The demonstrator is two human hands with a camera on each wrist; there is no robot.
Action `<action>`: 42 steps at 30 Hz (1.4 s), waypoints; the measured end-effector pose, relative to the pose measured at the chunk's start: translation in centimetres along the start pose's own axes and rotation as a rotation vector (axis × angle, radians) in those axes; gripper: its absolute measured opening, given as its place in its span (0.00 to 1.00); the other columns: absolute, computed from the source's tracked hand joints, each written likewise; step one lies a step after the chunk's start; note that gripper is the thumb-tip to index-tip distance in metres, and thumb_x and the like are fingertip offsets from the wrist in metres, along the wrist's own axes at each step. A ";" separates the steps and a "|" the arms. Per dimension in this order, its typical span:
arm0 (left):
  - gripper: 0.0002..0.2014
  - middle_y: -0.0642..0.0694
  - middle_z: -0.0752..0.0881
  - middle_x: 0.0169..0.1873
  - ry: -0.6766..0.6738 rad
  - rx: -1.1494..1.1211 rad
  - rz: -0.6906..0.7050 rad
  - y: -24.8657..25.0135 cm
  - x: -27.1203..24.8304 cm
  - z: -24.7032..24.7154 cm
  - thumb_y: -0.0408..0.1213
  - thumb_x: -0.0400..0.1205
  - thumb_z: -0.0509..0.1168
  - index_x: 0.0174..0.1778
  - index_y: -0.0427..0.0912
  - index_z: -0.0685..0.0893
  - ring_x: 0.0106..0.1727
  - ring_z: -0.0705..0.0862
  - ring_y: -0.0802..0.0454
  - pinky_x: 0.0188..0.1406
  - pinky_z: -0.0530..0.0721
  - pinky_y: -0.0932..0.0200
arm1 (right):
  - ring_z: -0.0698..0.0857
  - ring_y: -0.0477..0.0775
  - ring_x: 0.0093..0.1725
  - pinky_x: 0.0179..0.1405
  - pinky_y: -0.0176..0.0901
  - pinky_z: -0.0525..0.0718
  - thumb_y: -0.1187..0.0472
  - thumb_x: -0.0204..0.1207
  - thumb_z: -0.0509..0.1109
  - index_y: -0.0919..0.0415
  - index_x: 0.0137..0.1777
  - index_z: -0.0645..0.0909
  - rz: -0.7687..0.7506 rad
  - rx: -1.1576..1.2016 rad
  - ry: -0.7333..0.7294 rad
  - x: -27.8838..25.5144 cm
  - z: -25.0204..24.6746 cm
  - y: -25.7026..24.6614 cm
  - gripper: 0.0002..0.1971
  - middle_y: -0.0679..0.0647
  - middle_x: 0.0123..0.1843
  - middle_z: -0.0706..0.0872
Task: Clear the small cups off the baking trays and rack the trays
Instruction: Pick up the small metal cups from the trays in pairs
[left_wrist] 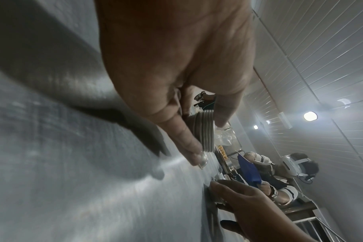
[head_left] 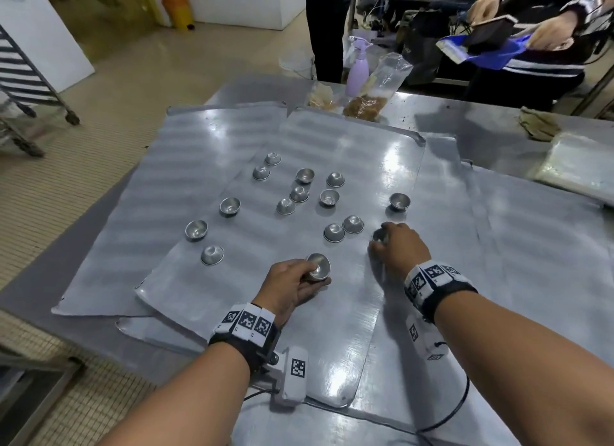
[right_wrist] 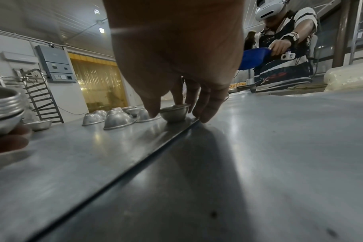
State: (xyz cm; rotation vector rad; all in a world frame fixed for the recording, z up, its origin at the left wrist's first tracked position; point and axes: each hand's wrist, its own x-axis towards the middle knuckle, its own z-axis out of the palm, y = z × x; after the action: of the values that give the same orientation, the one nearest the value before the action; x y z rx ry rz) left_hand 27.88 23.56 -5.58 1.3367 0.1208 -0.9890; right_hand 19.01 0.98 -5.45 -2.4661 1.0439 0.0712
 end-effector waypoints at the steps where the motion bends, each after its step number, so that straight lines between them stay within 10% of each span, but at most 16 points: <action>1: 0.08 0.28 0.91 0.51 0.004 -0.003 0.003 -0.2 0.1 0.0 0.29 0.84 0.66 0.55 0.29 0.85 0.53 0.93 0.34 0.70 0.83 0.41 | 0.79 0.65 0.64 0.59 0.55 0.81 0.50 0.78 0.67 0.52 0.65 0.80 0.003 -0.002 0.006 -0.3 0.1 0.2 0.17 0.59 0.62 0.82; 12: 0.09 0.26 0.90 0.54 -0.014 -0.011 0.049 -1.1 -1.5 1.3 0.30 0.83 0.67 0.54 0.28 0.86 0.52 0.93 0.35 0.40 0.90 0.59 | 0.79 0.60 0.64 0.53 0.53 0.82 0.46 0.83 0.61 0.51 0.70 0.74 -0.010 -0.105 0.062 -5.6 0.8 2.8 0.19 0.55 0.62 0.85; 18: 0.16 0.28 0.91 0.51 -0.021 -0.099 -0.002 -0.9 -1.9 1.7 0.36 0.83 0.64 0.59 0.26 0.84 0.52 0.92 0.33 0.54 0.91 0.46 | 0.82 0.60 0.60 0.52 0.51 0.81 0.45 0.83 0.63 0.51 0.68 0.75 0.007 0.006 0.075 -7.3 0.0 2.4 0.18 0.56 0.58 0.87; 26: 0.12 0.30 0.91 0.47 -0.005 -0.224 -0.017 0.2 -2.5 3.1 0.40 0.86 0.62 0.46 0.34 0.82 0.38 0.93 0.38 0.30 0.91 0.53 | 0.82 0.53 0.59 0.52 0.49 0.81 0.36 0.81 0.62 0.47 0.76 0.70 -0.365 0.225 0.123 -9.8 0.2 -3.2 0.27 0.53 0.60 0.85; 31: 0.12 0.38 0.91 0.35 -0.035 -0.216 0.022 0.6 -2.6 3.0 0.40 0.86 0.61 0.44 0.35 0.83 0.34 0.91 0.47 0.42 0.88 0.52 | 0.81 0.55 0.65 0.56 0.49 0.80 0.40 0.83 0.62 0.49 0.81 0.65 -0.407 0.193 0.030 -9.9 1.4 -5.0 0.29 0.54 0.67 0.84; 42: 0.12 0.28 0.91 0.48 0.050 -0.250 0.060 1.3 -1.7 -1.2 0.32 0.83 0.65 0.54 0.25 0.85 0.47 0.93 0.36 0.51 0.92 0.50 | 0.76 0.57 0.74 0.68 0.53 0.76 0.41 0.87 0.52 0.49 0.82 0.66 -0.344 0.286 0.005 -7.1 2.3 -7.8 0.27 0.54 0.76 0.79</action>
State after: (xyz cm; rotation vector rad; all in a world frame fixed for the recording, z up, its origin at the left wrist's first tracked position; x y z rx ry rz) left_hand 28.29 25.37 -3.94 1.1301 0.2335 -0.8597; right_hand 19.65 11.45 -2.89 -2.3418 0.5718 -0.1809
